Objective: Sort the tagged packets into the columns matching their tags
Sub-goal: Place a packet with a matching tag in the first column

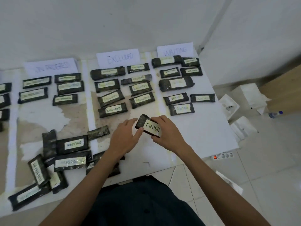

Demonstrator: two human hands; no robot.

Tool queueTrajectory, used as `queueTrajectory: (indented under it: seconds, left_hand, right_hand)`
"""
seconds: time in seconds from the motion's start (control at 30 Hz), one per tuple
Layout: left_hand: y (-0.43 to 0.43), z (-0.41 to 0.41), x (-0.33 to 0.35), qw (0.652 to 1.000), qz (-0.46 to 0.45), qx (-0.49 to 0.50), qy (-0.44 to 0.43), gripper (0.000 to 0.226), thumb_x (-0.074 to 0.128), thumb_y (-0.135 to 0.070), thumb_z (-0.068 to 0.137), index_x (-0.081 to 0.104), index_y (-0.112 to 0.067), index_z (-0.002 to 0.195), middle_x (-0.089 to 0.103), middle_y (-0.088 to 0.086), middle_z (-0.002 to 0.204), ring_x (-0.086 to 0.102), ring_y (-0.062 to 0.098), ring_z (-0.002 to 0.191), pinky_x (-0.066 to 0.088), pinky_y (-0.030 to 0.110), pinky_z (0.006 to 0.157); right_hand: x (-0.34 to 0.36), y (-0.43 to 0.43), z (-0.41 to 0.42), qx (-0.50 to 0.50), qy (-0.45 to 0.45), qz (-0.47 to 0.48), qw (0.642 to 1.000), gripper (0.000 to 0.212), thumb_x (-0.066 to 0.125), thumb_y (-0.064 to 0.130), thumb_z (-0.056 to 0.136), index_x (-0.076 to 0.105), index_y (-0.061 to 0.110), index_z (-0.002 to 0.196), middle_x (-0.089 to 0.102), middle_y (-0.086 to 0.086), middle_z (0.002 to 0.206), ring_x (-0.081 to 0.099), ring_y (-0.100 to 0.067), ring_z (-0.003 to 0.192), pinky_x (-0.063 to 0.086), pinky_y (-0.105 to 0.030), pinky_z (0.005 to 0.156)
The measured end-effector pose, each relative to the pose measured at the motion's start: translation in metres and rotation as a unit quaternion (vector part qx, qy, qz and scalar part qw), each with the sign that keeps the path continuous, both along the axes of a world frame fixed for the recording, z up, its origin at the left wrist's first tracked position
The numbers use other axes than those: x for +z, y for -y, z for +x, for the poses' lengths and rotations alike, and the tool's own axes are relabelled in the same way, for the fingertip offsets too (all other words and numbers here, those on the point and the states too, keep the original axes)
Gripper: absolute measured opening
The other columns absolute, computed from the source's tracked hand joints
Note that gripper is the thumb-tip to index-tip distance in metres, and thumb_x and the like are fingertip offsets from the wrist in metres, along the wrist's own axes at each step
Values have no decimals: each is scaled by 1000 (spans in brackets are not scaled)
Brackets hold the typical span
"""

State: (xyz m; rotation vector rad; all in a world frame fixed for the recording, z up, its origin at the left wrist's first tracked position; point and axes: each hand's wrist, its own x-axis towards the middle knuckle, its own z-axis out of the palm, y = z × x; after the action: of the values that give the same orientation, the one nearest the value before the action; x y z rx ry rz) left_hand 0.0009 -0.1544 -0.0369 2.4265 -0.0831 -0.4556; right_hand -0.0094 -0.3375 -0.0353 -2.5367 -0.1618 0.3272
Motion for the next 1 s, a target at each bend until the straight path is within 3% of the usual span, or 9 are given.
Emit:
queueTrajectory:
  seconds: [0.1, 0.23, 0.53, 1.0]
  left_hand:
    - [-43, -3, 6, 992, 106, -26, 70, 64, 33, -57, 85, 45, -18, 135, 52, 3, 133, 46, 25, 122, 42, 41, 96]
    - [-94, -10, 15, 982, 159, 2, 104, 70, 27, -59, 81, 47, -17, 133, 52, 4, 133, 45, 25, 123, 43, 44, 95]
    - [-205, -33, 30, 974, 169, 100, 112, 65, 34, -53, 83, 47, -14, 134, 52, 8, 135, 46, 28, 124, 42, 45, 99]
    - [-396, -90, 4, 950, 168, 252, 72, 51, 56, -28, 82, 51, -7, 129, 55, 14, 128, 50, 36, 116, 46, 48, 89]
  right_hand:
    - [7, -25, 11, 41, 11, 13, 999, 64, 73, 25, 74, 46, 20, 132, 51, 1, 118, 51, -19, 102, 49, -35, 84]
    - [16, -67, 23, 93, 20, 18, 995, 61, 72, 26, 76, 47, 21, 131, 51, 1, 121, 49, -19, 105, 48, -36, 85]
    - [28, -183, 36, 194, 35, 29, 980, 58, 71, 29, 80, 47, 20, 132, 51, 0, 121, 49, -18, 105, 48, -29, 83]
    - [11, -386, 38, 322, 28, 18, 946, 54, 67, 32, 83, 47, 20, 132, 51, -1, 126, 44, -21, 106, 43, -35, 91]
